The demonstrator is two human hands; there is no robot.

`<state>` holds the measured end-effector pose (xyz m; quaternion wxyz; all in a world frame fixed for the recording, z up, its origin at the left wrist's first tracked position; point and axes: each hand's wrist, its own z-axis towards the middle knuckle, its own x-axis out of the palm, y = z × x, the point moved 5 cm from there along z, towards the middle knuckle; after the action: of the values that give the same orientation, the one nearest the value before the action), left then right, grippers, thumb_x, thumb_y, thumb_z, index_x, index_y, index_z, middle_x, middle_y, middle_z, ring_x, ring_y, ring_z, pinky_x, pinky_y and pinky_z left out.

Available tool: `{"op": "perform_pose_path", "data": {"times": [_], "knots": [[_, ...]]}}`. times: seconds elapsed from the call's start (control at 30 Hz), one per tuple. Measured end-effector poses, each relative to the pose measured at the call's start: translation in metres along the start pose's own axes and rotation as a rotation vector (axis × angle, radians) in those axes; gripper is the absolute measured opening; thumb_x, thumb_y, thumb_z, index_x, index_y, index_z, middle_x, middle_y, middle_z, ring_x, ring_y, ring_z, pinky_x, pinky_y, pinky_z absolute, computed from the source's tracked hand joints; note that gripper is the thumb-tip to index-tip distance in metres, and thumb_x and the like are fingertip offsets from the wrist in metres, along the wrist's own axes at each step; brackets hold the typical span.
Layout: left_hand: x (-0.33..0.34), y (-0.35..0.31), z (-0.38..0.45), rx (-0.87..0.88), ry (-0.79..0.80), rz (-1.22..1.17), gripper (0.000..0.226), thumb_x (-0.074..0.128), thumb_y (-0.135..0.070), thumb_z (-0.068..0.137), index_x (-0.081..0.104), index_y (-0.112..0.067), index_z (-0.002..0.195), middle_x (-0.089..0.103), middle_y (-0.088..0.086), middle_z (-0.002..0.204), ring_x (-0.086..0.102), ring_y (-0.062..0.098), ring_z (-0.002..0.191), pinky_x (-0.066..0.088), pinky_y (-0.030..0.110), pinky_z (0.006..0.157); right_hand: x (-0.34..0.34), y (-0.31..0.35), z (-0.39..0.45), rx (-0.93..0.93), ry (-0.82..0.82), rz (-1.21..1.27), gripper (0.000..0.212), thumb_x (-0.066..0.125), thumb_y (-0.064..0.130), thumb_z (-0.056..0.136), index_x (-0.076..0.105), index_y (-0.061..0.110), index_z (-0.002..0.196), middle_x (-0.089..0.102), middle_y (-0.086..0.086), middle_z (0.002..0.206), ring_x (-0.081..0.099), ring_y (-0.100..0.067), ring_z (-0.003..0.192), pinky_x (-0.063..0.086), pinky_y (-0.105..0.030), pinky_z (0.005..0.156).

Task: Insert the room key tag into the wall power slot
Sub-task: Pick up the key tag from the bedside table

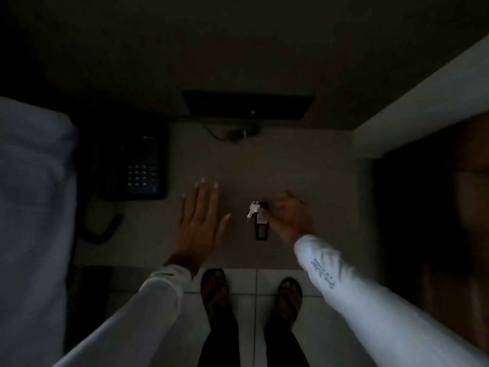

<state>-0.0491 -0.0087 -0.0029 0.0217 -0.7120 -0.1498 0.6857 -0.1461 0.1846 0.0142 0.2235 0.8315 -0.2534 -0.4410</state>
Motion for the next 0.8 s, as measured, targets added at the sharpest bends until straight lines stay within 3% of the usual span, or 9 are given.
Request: {"op": "perform_pose_path", "data": {"times": [0.07,0.13,0.23,0.37,0.43,0.53,0.63,0.7,0.8], "knots": [[0.025,0.007,0.006,0.003,0.034,-0.021,0.069,0.041,-0.046,0.104,0.043,-0.001,0.156,0.039,0.032,0.163,0.043,0.047,0.149,0.038,0.067,0.12,0.015,-0.004,0.014,0.036,-0.04,-0.03,0.043,0.076,0.056,0.063,0.065,0.022,0.087,0.076,-0.003,0.094,0.07,-0.025,0.094,0.056,-0.042,0.085],[0.049,0.015,0.009,0.033,0.054,0.005,0.071,0.04,-0.047,0.105,0.038,-0.002,0.159,0.035,0.032,0.165,0.037,0.046,0.152,0.035,0.067,0.122,0.03,-0.01,0.024,0.114,-0.078,-0.023,0.051,0.078,0.058,0.057,0.065,0.024,0.093,0.076,0.001,0.09,0.07,-0.022,0.091,0.057,-0.039,0.082],[0.071,0.019,0.008,0.061,0.068,0.025,0.073,0.037,-0.049,0.106,0.03,-0.004,0.162,0.025,0.03,0.17,0.024,0.042,0.159,0.026,0.064,0.128,0.044,-0.019,0.032,0.142,-0.145,0.021,0.045,0.082,0.05,0.056,0.066,0.025,0.09,0.075,0.005,0.081,0.067,-0.016,0.08,0.054,-0.033,0.074],[0.076,0.022,0.009,0.075,0.016,0.04,0.073,0.038,-0.049,0.107,0.026,-0.005,0.164,0.022,0.028,0.171,0.018,0.039,0.161,0.021,0.061,0.13,0.059,-0.022,0.042,0.147,-0.047,0.186,0.02,0.086,0.031,0.057,0.068,0.027,0.064,0.077,0.0,0.073,0.073,-0.018,0.073,0.06,-0.041,0.074],[0.072,0.021,0.008,0.074,0.025,0.043,0.073,0.037,-0.05,0.107,0.027,-0.005,0.163,0.023,0.029,0.171,0.02,0.04,0.16,0.022,0.061,0.13,0.057,-0.022,0.041,0.154,-0.036,0.225,0.021,0.087,0.023,0.059,0.067,0.028,0.058,0.077,-0.004,0.072,0.073,-0.021,0.072,0.061,-0.041,0.074],[0.059,0.017,0.009,0.079,0.042,0.027,0.074,0.036,-0.052,0.106,0.033,-0.002,0.161,0.029,0.031,0.168,0.029,0.044,0.157,0.029,0.064,0.127,0.047,-0.021,0.035,0.179,-0.01,0.326,0.017,0.086,0.009,0.062,0.073,0.018,0.066,0.073,-0.007,0.071,0.068,-0.016,0.066,0.06,-0.034,0.068],[0.03,0.005,0.009,0.112,0.022,0.036,0.071,0.041,-0.049,0.104,0.043,0.001,0.156,0.039,0.033,0.163,0.039,0.047,0.151,0.037,0.066,0.121,0.025,-0.012,0.024,0.149,0.025,0.401,0.019,0.082,-0.001,0.068,0.073,-0.004,0.085,0.07,-0.013,0.078,0.064,0.004,0.054,0.052,-0.01,0.054],[0.006,-0.004,0.012,0.13,0.0,0.04,0.07,0.043,-0.048,0.104,0.044,0.0,0.155,0.04,0.032,0.162,0.039,0.047,0.151,0.038,0.067,0.12,0.004,-0.003,0.014,0.12,0.002,0.405,0.018,0.078,-0.003,0.072,0.072,-0.01,0.087,0.068,-0.012,0.081,0.06,0.01,0.049,0.046,-0.004,0.051],[-0.048,-0.017,0.022,0.16,-0.048,0.08,0.069,0.042,-0.05,0.105,0.043,-0.003,0.157,0.039,0.03,0.164,0.039,0.044,0.152,0.04,0.065,0.12,-0.04,0.021,-0.002,0.134,-0.044,0.474,0.017,0.075,-0.009,0.073,0.071,-0.007,0.089,0.068,-0.016,0.087,0.066,-0.007,0.068,0.049,-0.006,0.057]]}}
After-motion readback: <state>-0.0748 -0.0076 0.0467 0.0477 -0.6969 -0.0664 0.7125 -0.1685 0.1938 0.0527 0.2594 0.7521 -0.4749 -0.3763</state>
